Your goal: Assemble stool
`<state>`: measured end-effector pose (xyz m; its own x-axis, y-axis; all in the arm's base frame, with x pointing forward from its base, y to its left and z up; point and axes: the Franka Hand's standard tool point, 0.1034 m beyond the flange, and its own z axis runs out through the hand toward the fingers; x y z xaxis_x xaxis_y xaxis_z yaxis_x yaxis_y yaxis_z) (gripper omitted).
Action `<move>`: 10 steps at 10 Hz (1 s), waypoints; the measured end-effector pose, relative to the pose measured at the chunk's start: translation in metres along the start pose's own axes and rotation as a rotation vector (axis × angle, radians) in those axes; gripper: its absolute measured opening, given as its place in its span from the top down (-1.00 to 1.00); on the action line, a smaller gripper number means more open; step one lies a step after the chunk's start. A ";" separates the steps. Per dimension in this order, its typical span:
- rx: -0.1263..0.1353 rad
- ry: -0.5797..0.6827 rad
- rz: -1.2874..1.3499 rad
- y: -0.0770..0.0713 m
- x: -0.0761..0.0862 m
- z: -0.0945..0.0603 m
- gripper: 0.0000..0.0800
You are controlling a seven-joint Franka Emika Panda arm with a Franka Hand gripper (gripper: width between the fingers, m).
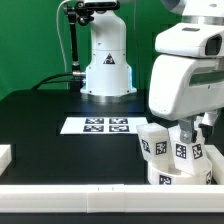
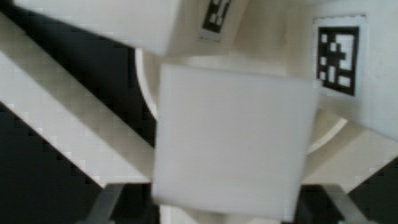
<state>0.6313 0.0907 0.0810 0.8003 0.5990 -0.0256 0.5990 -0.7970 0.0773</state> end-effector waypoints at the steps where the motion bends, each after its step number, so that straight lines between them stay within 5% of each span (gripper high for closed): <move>1: 0.000 0.000 0.099 0.000 0.000 0.000 0.16; 5: 0.003 0.001 0.403 0.000 0.000 0.000 0.16; 10: 0.053 0.003 1.136 0.003 -0.003 0.002 0.16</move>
Offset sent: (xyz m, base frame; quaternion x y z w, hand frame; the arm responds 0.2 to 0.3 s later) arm 0.0000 0.0000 0.0000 0.0000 0.0000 0.1938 0.9810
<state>0.6307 0.0869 0.0796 0.8810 -0.4718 0.0343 -0.4724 -0.8813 0.0118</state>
